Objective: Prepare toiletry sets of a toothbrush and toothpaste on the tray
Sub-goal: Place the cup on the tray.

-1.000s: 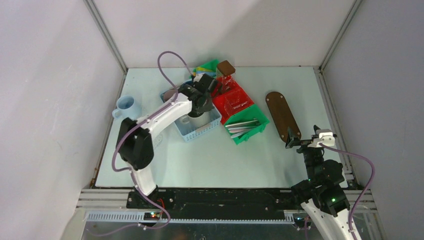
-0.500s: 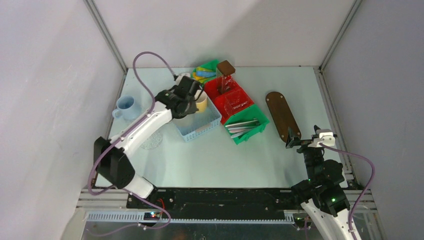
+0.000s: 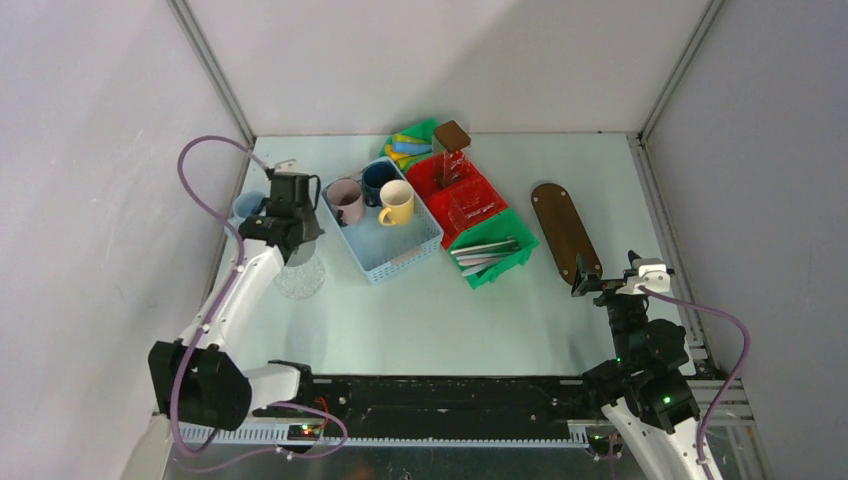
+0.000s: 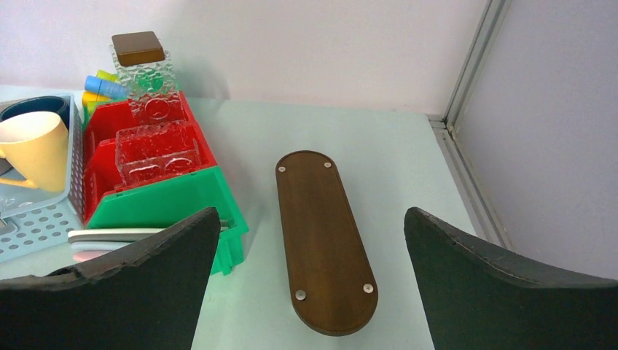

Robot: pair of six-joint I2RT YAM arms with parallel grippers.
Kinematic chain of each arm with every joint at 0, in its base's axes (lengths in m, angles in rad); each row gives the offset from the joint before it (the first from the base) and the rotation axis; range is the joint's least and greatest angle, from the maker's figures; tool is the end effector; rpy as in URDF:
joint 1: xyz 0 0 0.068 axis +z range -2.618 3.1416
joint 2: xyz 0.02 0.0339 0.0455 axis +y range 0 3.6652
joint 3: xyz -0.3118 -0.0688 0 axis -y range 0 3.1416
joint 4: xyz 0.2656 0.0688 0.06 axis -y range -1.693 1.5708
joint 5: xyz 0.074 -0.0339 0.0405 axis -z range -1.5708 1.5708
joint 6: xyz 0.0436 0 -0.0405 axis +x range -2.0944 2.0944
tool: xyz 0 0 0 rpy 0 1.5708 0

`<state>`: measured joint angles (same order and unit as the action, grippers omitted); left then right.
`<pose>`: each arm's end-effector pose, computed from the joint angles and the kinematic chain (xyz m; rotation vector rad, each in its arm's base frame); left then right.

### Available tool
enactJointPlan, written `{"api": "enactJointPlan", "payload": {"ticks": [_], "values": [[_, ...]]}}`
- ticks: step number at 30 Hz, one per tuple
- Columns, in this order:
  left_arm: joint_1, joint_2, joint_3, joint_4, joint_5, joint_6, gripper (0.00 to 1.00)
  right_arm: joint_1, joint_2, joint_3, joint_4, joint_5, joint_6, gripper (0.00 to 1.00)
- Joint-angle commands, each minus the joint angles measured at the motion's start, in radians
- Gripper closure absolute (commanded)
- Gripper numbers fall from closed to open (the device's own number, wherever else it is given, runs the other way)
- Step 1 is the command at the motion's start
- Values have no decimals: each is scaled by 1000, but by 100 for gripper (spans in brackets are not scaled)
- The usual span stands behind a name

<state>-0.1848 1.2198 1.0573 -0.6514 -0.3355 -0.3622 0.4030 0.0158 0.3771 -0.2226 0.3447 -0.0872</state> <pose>0.2618 -0.0343 0.3388 -0.3620 2.3027 0.1294 0.0512 0.0058 0.2843 -0.0686 1.4387 0.0124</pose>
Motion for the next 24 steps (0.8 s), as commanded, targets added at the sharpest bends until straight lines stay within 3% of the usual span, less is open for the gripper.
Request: {"api": "enactJointPlan", "payload": {"ticks": [1,8,24], "values": [[97,-39,-23,185,56,154,100,-5,-113,36,8,9,-3,0],[240,-17,-85,288,155,215,100,-6,-113,37,10,18,-2,0],[302,132,-86,360,159,278,100,-6,-113,37,5,19,5,0]]}}
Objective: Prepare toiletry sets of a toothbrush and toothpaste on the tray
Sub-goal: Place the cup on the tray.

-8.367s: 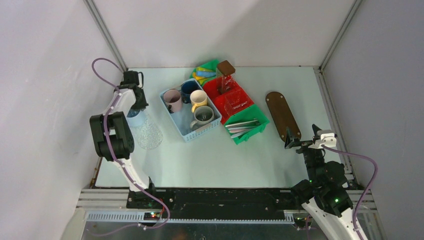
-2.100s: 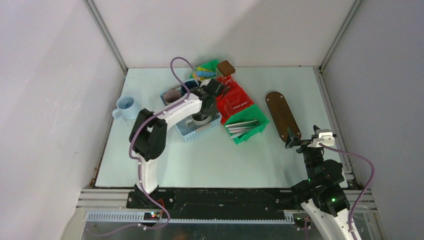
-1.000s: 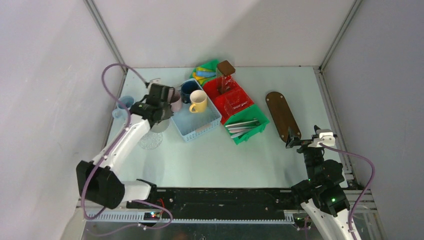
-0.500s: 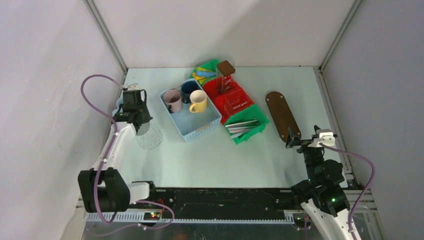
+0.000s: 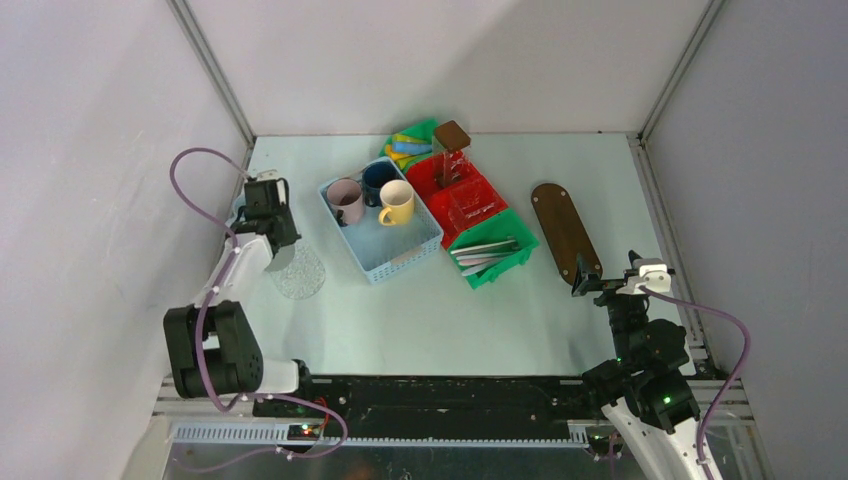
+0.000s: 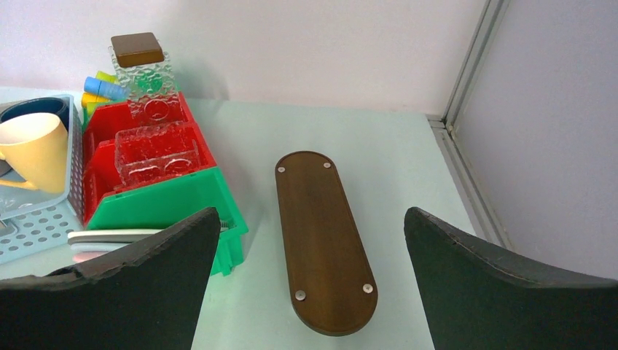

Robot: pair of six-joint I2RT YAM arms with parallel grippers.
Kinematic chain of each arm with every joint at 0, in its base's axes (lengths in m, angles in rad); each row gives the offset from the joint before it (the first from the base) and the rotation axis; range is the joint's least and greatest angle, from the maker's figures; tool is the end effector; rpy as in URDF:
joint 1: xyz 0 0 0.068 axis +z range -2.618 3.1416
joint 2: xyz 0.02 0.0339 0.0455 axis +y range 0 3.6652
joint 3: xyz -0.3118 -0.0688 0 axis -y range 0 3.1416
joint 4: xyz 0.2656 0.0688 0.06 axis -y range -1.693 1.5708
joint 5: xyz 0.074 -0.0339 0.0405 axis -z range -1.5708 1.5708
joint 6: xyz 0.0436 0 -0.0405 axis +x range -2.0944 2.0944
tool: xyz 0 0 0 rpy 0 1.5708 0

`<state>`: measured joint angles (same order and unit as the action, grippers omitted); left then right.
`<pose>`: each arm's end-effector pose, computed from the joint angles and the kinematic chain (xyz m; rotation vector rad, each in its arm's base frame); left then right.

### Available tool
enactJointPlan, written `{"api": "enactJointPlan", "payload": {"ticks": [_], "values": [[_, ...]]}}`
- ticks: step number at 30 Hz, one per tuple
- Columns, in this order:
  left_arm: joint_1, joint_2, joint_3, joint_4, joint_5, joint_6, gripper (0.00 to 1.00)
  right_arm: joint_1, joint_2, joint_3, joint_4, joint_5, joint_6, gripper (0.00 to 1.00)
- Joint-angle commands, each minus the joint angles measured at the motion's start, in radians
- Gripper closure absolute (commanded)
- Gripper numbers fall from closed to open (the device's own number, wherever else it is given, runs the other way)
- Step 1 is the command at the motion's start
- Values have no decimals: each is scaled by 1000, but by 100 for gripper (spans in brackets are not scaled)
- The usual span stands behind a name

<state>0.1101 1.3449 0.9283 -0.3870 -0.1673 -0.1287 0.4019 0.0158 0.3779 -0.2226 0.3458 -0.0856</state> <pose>0.2959 0.0400 0.2806 -0.3614 2.3404 0.1896 0.0511 0.0057 0.2846 -0.0655 1.4381 0.0123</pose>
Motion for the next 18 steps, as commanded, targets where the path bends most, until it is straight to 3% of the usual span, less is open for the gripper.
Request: {"api": "enactJointPlan", "payload": {"ticks": [1,18], "values": [[8,13,45,96,-10,42,99,-5,-113,36,5,19,3,0],[59,170,106,113,-4,13,95,-21,-113,29,5,16,0,0]]}}
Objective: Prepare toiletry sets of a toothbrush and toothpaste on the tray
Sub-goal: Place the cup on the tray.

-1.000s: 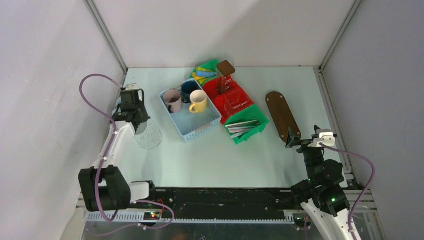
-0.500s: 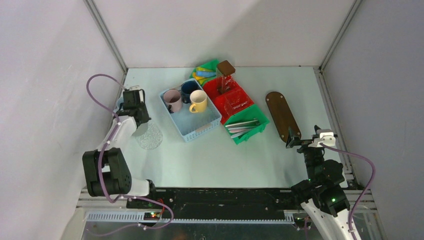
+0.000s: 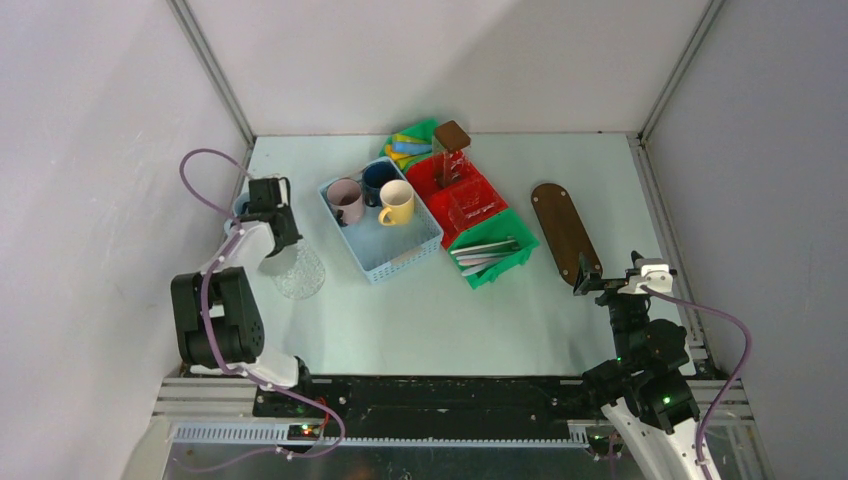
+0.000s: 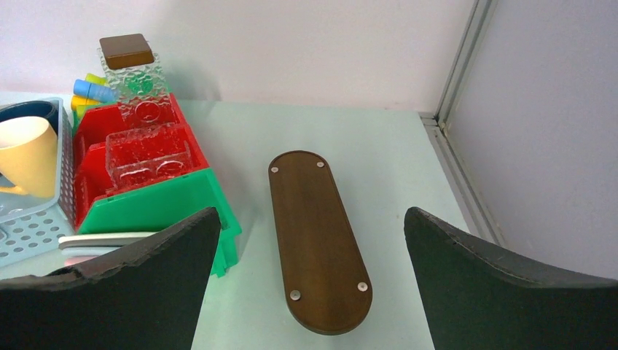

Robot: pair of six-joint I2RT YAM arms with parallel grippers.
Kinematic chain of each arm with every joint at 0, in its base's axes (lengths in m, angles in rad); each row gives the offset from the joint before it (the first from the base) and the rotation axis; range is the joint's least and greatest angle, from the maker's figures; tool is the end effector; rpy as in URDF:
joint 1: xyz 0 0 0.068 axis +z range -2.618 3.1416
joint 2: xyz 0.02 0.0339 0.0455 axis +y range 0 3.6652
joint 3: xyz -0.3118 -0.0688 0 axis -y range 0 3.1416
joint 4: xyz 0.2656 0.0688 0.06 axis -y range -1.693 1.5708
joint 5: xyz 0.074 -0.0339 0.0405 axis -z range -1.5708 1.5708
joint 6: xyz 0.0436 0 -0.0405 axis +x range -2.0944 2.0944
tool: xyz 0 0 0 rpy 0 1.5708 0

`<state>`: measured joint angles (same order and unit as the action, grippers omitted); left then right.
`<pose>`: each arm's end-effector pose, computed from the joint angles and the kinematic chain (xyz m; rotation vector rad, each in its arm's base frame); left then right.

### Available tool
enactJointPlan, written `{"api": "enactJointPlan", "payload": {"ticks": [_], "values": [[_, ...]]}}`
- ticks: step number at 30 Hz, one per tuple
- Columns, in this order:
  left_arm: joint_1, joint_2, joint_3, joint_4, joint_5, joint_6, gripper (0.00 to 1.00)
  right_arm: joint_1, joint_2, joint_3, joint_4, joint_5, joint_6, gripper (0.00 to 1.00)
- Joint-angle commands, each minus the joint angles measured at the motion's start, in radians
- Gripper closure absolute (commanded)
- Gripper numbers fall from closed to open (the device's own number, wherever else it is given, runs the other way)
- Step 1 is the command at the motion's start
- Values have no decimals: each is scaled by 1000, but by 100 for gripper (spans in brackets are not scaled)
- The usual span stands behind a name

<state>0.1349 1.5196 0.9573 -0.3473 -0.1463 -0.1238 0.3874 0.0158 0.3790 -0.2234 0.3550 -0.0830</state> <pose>0.3288 0.0510 0.2416 -0.3810 2.4466 0.1861 0.0511 0.0045 0.2849 -0.0456 1.4390 -0.0041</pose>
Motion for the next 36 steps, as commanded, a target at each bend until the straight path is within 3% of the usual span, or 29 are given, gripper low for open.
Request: {"api": "enactJointPlan", "payload": {"ticks": [1,29,36], "values": [[40,-2,84,72,-21,4,95,-7,-114,26,8,6,-2,0],[54,98,181,45,60,-66,94,-10,-113,24,13,-8,-5,0],[53,106,188,25,31,-77,81,-11,-113,23,12,-9,-5,0]]}}
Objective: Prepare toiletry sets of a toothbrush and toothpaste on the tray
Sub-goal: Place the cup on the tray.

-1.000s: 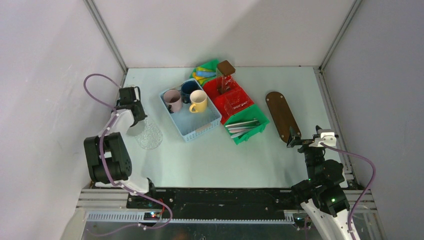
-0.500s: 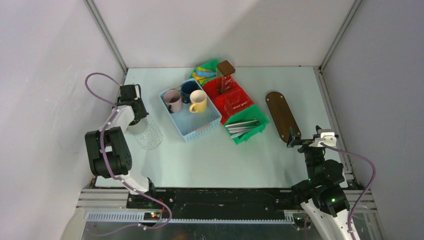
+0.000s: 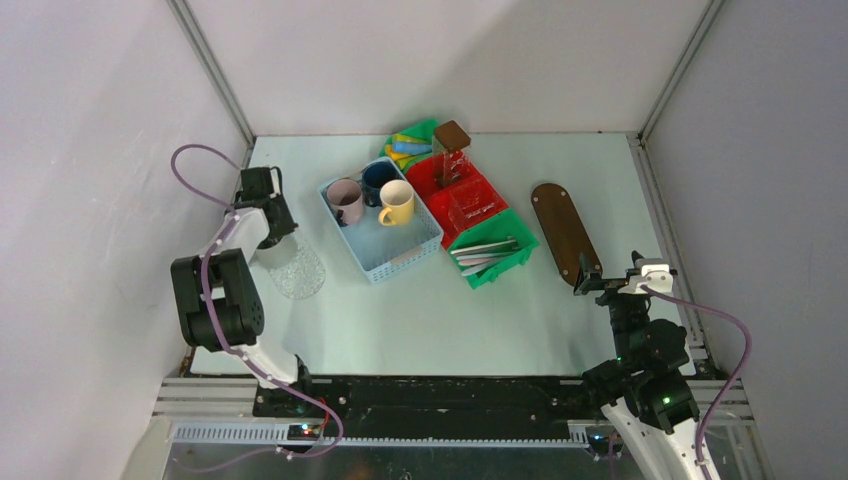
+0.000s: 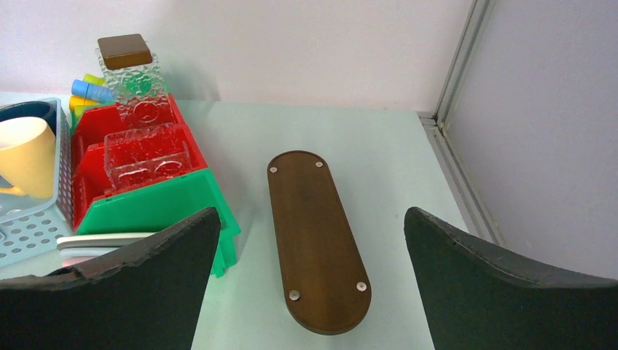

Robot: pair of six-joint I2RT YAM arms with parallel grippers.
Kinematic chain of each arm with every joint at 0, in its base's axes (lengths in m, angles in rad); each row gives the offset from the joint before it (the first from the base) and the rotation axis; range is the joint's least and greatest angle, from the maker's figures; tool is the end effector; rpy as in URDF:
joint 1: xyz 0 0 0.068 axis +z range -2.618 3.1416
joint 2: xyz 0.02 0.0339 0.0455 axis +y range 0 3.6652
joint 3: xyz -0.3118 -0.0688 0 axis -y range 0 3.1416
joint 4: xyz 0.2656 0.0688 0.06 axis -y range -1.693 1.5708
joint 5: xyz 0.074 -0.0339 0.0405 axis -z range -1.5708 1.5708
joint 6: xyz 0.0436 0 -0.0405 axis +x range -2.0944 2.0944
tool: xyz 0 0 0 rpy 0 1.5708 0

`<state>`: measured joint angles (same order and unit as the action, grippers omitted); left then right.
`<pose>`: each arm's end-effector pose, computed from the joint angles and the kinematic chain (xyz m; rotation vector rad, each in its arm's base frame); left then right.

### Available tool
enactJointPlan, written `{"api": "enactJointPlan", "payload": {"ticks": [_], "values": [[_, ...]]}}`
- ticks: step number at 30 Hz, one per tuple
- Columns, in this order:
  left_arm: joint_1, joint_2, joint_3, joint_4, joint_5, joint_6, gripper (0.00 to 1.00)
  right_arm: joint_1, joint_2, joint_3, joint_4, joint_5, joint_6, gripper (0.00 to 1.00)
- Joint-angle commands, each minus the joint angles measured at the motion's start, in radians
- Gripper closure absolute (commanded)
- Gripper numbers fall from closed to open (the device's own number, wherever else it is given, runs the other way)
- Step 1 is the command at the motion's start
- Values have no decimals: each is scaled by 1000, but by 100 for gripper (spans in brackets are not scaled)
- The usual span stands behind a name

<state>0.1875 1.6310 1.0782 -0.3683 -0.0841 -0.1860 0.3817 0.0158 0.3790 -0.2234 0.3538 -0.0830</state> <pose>0.3602 0.0721 0.2428 -0.4970 2.4402 0.1054 0.0511 0.0042 0.2849 -0.0425 1.4391 -0.0079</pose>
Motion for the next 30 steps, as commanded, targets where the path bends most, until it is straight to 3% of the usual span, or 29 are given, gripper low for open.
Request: {"api": "enactJointPlan", "payload": {"ticks": [1,14,21,30], "values": [[0,-6,69,44,-35,-16,76,-6,-113,23,11,-7,-5,0],[-18,-68,79,-15,-80,-33,41,-6,-113,24,12,-14,-4,0],[-111,-165,106,-93,-186,-64,21,-7,-113,25,10,-20,-3,0],[-293,-190,217,-171,-292,-237,13,-5,-113,27,8,-20,-1,0]]}}
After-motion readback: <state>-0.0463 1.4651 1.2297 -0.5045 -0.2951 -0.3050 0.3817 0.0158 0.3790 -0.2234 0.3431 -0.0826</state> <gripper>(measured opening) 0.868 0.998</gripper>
